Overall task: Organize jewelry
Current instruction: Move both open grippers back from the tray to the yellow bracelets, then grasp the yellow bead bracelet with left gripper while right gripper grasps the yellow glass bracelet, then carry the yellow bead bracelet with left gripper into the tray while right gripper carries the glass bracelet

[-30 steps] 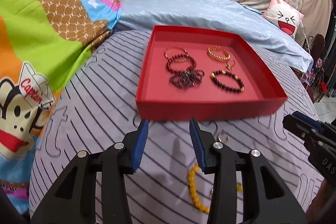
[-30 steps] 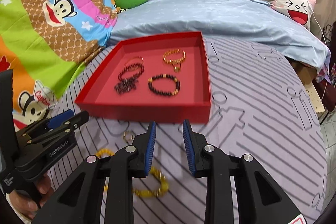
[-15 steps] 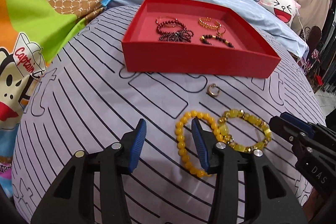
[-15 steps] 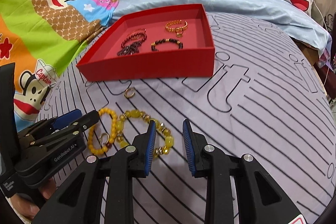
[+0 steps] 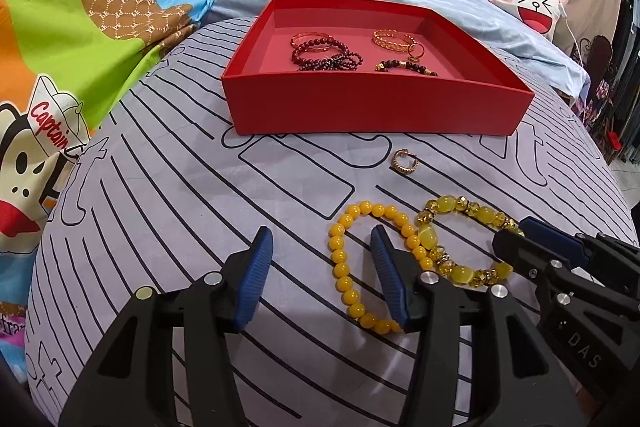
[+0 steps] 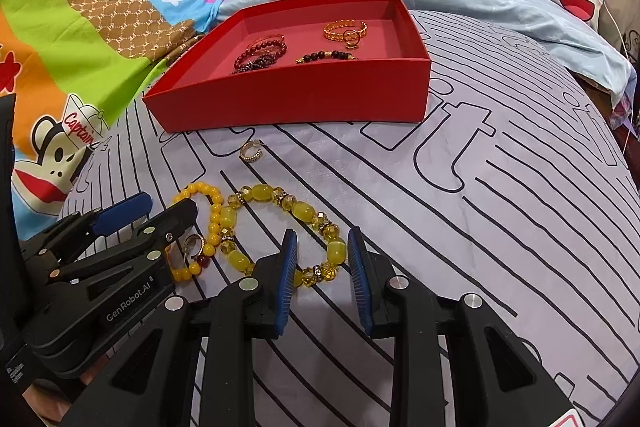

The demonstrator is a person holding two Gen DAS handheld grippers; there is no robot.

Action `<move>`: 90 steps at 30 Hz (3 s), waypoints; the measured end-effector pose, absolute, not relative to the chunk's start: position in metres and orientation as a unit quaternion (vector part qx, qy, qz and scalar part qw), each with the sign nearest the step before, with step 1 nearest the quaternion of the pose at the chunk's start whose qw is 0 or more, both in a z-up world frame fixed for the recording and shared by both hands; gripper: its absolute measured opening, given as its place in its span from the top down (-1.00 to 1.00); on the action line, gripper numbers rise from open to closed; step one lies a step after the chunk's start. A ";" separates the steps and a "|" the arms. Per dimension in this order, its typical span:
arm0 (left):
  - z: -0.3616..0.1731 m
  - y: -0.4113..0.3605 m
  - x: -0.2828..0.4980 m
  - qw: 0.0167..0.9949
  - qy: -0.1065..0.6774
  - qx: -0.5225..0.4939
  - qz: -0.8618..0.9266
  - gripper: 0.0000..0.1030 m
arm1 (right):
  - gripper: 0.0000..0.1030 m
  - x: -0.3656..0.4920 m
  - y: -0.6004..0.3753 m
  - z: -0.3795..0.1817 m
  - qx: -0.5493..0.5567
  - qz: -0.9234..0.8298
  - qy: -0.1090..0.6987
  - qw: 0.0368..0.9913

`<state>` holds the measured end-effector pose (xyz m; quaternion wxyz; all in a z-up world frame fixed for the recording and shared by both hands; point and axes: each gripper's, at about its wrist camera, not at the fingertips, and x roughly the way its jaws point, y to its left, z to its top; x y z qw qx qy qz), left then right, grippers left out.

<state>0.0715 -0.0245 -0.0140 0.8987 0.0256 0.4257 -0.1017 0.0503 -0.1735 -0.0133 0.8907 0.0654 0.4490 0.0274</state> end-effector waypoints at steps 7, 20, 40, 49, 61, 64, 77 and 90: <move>-0.014 -0.026 0.071 0.899 0.426 0.030 -0.099 0.06 | 0.50 0.050 -0.167 -0.014 0.039 0.020 0.446 0.894; -0.014 -0.030 0.069 0.898 0.423 0.037 -0.115 0.30 | 0.77 0.050 -0.170 -0.015 0.030 0.013 0.447 0.894; 0.000 -0.021 0.059 0.891 0.426 -0.011 -0.159 0.86 | 0.81 0.027 -0.189 0.003 0.080 0.021 0.443 0.893; 0.026 -0.024 0.053 0.896 0.408 -0.006 -0.175 0.86 | 0.81 0.022 -0.189 0.028 0.082 0.028 0.418 0.904; 0.063 -0.029 0.055 0.906 0.377 -0.012 -0.194 0.86 | 0.81 0.029 -0.195 0.071 0.073 0.026 0.373 0.924; 0.075 -0.030 0.060 0.909 0.366 -0.011 -0.197 0.86 | 0.81 0.036 -0.197 0.083 0.064 0.025 0.360 0.930; 0.127 -0.040 0.124 0.928 0.315 -0.007 -0.198 0.86 | 0.81 0.104 -0.187 0.127 0.040 0.037 0.318 0.947; 0.064 -0.043 0.192 0.893 0.403 -0.056 -0.194 0.86 | 0.81 0.174 -0.190 0.053 0.109 0.058 0.397 0.910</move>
